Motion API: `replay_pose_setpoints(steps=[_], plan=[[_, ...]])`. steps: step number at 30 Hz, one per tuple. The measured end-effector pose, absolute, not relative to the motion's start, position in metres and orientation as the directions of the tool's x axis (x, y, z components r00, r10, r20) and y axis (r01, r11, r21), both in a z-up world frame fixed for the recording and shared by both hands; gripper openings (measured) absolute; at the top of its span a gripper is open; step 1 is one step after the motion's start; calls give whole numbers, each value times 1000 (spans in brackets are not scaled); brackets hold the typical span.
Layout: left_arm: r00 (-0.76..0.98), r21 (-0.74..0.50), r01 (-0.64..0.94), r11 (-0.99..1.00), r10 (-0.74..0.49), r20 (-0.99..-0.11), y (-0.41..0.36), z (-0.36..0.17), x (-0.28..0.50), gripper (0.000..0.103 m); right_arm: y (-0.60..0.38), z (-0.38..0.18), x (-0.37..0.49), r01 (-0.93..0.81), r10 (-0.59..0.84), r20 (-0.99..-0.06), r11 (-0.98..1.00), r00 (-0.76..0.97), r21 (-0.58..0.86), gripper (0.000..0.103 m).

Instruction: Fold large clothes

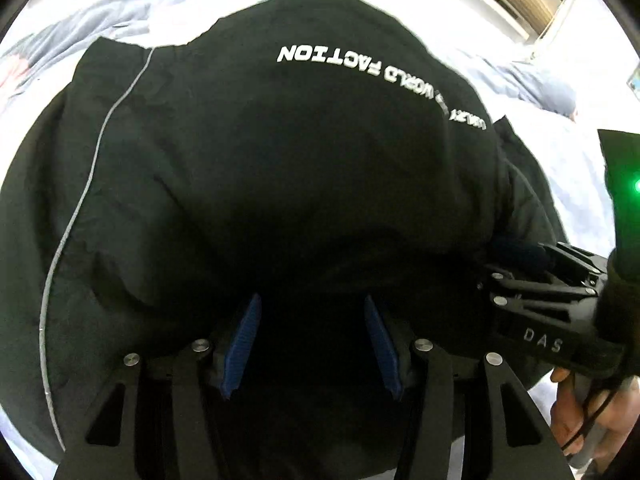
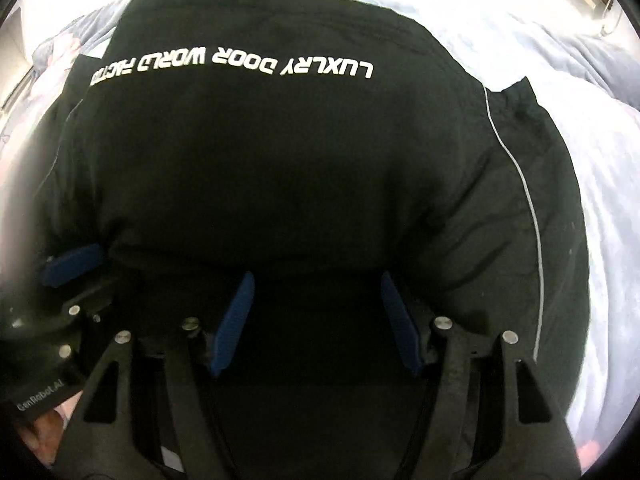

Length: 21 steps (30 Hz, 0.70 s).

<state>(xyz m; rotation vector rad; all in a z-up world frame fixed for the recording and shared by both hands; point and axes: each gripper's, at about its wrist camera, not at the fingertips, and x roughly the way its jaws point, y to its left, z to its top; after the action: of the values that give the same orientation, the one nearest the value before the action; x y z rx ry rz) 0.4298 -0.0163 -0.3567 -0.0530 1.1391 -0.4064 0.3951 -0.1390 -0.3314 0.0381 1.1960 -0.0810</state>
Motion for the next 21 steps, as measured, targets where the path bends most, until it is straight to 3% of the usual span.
replay_pose_setpoints(steps=[5,8,10,13,21], plan=[[431,-323,299,898,-429,-794,7,-299,443,56,-146,-274,407,49,18,-882,998,470,46,64],[461,-350,266,898,-438,-772,18,-281,475,62,-152,-260,435,71,14,-867,996,497,56,65],[455,-322,229,919,-393,-799,18,-289,491,64,-156,-269,459,102,-12,-878,994,479,42,64],[290,-304,184,935,-347,-892,9,-338,526,64,-164,-307,493,128,14,-932,990,363,65,64],[296,-264,181,947,-308,-904,2,-362,531,72,-156,-333,502,115,-24,-945,993,326,15,66]])
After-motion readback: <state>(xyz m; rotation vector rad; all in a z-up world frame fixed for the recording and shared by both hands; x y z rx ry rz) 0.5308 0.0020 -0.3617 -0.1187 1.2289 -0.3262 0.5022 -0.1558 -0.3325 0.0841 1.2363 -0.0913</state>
